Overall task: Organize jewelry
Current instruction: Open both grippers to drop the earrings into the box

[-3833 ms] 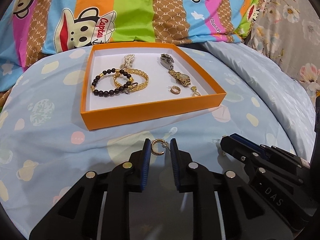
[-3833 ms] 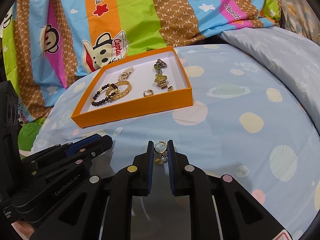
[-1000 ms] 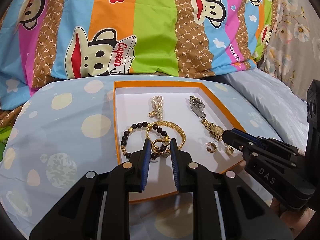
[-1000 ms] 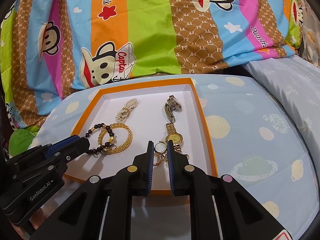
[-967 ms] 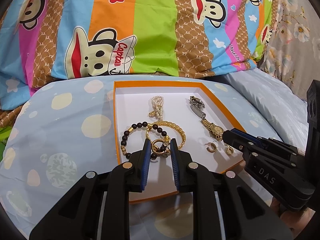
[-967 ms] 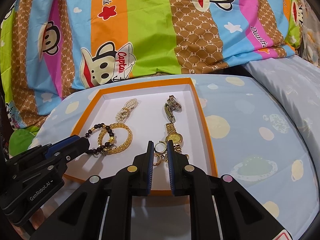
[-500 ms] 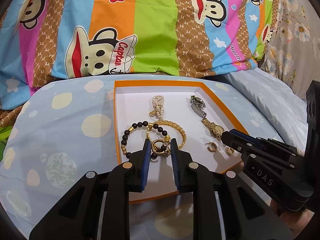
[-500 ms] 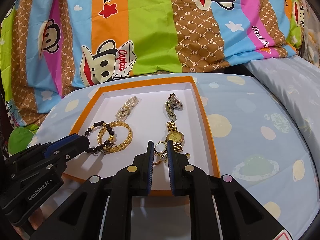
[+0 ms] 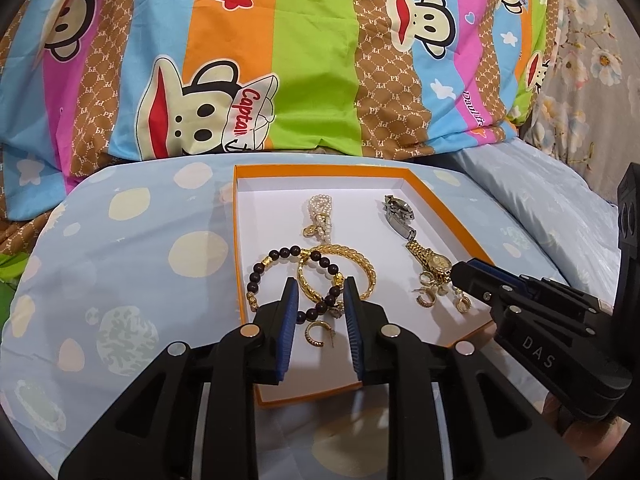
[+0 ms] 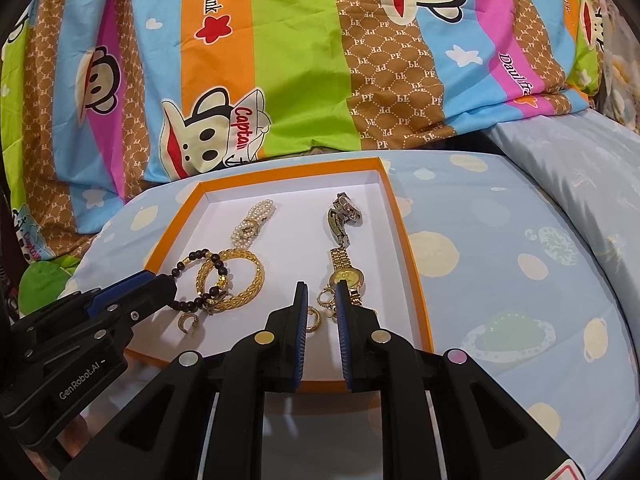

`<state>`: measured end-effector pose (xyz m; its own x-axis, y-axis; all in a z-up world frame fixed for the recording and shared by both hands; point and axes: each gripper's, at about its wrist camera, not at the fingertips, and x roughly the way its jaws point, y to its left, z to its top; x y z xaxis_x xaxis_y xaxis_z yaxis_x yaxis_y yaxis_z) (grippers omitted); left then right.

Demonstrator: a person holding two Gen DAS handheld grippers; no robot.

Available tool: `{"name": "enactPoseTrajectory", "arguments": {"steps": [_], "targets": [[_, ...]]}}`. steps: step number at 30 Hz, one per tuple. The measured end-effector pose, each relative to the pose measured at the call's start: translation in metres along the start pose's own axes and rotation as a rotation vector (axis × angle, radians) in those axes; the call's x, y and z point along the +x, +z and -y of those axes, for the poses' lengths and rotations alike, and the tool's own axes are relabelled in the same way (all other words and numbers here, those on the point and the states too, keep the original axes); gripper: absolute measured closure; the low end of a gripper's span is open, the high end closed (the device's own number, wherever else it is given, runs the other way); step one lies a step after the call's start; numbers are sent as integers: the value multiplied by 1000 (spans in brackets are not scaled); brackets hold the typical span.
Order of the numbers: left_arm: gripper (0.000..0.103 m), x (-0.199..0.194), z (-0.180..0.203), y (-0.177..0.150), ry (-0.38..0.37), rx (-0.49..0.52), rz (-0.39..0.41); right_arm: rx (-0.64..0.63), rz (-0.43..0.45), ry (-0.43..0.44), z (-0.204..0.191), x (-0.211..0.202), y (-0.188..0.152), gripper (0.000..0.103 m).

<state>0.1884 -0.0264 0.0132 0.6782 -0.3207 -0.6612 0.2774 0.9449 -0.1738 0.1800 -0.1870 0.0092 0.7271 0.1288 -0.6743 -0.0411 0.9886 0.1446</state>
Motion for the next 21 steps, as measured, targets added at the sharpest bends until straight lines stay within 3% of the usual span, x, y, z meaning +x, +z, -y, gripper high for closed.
{"name": "enactPoseTrajectory", "arguments": {"steps": [21], "targets": [[81, 1, 2, -2, 6, 13, -4, 3, 12, -7, 1, -4, 0, 89]]}}
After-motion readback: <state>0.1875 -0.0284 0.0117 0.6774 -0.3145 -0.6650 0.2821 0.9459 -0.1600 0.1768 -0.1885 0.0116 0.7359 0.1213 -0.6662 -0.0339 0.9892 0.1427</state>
